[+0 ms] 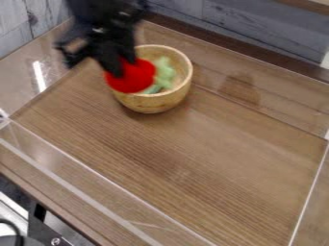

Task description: Move the red object to the left side of the table

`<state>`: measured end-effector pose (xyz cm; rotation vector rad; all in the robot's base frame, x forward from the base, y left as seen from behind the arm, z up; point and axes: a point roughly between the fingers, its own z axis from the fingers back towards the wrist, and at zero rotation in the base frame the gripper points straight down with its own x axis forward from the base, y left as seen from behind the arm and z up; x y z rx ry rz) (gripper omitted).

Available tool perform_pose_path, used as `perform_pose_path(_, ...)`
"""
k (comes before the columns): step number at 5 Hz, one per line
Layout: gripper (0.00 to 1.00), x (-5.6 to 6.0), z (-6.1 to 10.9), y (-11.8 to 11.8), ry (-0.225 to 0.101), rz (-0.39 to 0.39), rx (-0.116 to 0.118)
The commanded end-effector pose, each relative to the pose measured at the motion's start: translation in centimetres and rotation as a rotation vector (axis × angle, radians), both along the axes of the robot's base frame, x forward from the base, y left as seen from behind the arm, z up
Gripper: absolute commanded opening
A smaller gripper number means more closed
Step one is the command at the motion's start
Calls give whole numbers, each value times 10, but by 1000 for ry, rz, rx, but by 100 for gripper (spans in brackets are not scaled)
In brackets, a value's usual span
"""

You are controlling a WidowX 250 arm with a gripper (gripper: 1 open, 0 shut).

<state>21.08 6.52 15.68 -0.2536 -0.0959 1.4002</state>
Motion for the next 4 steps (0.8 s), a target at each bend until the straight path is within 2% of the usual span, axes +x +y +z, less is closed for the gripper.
perform_pose_path(1, 0, -8, 17, 34, -56, -6, 32)
perform_pose_path(2, 0, -5, 18, 60, -51, 41, 47)
perform_pose_path(3, 0, 1, 18, 75, -34, 70, 60)
perform_pose_path(4, 0, 7, 3, 83, -16, 38, 68)
